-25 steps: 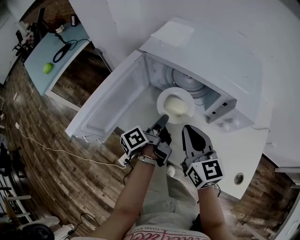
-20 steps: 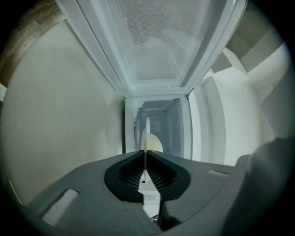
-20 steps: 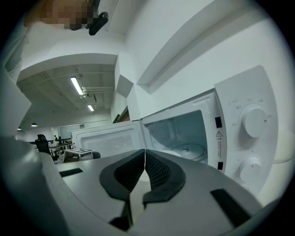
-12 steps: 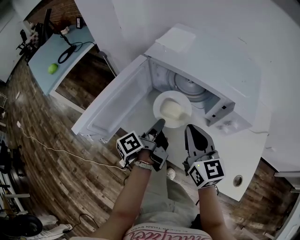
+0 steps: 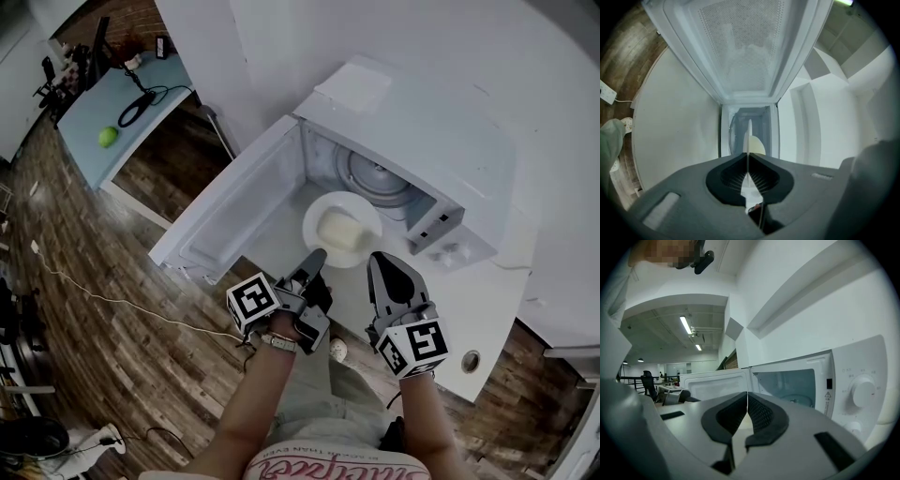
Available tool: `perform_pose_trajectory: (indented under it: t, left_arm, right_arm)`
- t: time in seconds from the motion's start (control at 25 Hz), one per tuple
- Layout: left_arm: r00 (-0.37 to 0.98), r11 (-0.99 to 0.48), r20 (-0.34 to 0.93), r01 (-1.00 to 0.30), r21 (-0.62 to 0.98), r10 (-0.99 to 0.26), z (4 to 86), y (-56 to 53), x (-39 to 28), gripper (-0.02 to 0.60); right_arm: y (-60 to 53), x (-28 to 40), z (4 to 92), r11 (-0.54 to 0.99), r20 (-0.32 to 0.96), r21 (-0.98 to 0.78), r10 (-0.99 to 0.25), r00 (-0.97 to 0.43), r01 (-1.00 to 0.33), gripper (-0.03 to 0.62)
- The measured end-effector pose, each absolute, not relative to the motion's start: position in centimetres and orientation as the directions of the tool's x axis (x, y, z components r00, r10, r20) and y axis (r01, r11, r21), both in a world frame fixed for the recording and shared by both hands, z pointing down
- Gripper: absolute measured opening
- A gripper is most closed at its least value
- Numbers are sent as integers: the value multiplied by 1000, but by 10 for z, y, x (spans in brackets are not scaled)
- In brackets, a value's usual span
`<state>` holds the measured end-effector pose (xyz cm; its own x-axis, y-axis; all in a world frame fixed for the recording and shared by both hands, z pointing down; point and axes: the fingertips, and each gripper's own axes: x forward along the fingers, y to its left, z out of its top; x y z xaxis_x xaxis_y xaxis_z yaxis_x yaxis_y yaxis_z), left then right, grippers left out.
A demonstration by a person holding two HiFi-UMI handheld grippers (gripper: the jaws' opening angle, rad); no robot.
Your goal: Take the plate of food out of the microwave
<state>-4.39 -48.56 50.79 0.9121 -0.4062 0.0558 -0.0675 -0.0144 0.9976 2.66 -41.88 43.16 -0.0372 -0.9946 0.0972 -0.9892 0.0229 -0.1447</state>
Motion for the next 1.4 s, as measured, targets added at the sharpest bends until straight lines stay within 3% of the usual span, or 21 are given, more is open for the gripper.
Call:
perform_pose_trajectory:
  t: [1.4]
  left_arm:
    - [898,-5,17,-22,1000,-439,416,-461,-73,18]
  right_arm:
    - [-394,27,356,43,35,-82,-998,-46,-996,14]
